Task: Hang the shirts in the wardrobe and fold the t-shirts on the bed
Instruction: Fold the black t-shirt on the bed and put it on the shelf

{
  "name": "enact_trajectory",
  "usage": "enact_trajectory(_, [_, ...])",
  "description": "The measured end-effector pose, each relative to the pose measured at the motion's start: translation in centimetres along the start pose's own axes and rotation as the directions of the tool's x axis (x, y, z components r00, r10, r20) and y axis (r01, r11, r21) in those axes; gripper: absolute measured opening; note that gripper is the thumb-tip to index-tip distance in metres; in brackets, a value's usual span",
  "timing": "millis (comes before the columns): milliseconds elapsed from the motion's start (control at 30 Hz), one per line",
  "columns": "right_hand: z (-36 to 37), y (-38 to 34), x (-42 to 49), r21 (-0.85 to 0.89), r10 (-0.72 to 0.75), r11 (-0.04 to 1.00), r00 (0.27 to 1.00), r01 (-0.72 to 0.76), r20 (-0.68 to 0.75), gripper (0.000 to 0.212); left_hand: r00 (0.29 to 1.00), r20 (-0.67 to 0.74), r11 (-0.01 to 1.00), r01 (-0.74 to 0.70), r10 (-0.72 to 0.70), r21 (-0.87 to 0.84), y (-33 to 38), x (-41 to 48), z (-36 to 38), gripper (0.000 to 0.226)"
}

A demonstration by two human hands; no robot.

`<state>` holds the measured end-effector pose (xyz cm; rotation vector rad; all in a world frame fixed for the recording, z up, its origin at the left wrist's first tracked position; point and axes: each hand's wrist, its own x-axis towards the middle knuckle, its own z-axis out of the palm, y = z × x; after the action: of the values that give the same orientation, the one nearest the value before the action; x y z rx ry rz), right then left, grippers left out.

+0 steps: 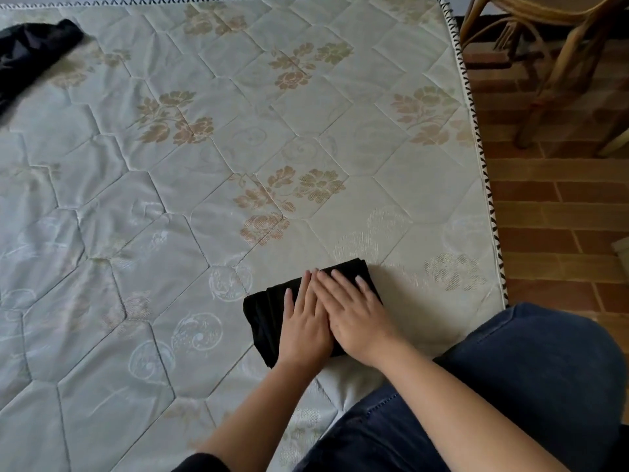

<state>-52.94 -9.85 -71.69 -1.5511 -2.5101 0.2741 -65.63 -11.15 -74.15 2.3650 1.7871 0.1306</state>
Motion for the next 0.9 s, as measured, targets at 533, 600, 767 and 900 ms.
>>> enact_trajectory(533, [-1.2, 3.4, -0.6, 0.07, 0.323, 0.921, 0.854, -0.382, 0.408, 0.059, 0.987, 0.007, 0.983, 0.162, -0.163, 0.084, -2.9, -0.4, -1.9, 0.056])
enact_trajectory(600, [-2.0, 3.9, -0.8, 0.237, 0.366, 0.866, 0.881, -0.441, 0.301, 0.055, 0.977, 0.06, 0.97, 0.193, -0.203, 0.149, -3.0, 0.2, -2.5, 0.058])
enact_trajectory(767, [-3.9, 4.7, -1.8, 0.297, 0.636, 0.616, 0.683, -0.73, 0.361, 0.04, 0.926, 0.174, 0.903, 0.264, -0.336, 0.339, -2.5, 2.0, -4.3, 0.057])
enact_trajectory(900, [-4.1, 4.1, -2.2, 0.372, 0.549, 0.374, 0.526, -0.849, 0.649, 0.06, 0.831, 0.255, 0.866, 0.444, -0.494, 0.23, -1.7, 1.6, -4.3, 0.057])
